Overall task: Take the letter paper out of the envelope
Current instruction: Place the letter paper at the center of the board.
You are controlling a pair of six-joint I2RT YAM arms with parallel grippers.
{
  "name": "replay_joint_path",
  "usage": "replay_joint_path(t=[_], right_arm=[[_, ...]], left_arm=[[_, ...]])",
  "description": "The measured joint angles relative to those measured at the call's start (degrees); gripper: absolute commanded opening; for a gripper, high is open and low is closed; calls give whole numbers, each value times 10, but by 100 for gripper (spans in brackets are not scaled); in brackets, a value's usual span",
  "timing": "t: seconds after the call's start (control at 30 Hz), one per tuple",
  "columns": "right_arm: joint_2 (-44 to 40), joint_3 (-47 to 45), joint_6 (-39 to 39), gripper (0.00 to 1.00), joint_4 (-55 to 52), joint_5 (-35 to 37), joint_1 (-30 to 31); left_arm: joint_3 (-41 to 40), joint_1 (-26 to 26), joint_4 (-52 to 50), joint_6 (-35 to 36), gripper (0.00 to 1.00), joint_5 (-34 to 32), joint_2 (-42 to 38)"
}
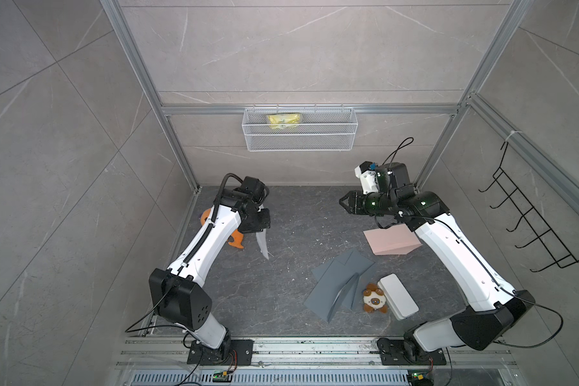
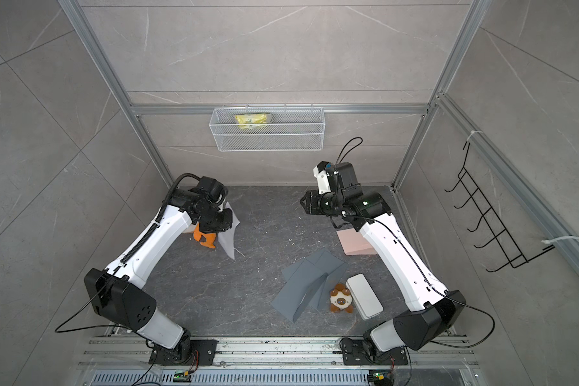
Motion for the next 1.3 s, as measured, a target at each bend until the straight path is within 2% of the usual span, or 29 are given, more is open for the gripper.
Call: replay_joint_path(t=[0.17,0.3,0.5,0.67,0.9,1.2,1.3], right_arm=[[0,-26,6,46,10,-2,10],[0,-37,11,46,26,-16,16],[0,-59,19,46,40,-33,17],[0,-62,26,46,45,-44,17],[0,-62,28,46,49,-48,17],[-2,-62,28,46,49,-47,17],[-2,-63,31,46,49,-47,17]], left_arm=[[-109,-8,-53,-59,0,-113,0],[-167,-27,-85,-134,0,-185,11],[-176,-99,-156,-269,0,-307,87],[-180,-141,-174,-337,0,-354,163],[-226,-148,-85,-323,0,-330,175],[-294,-143,51,-276,0,-214,175],[-312,-143,69,-275,0,-202,167]])
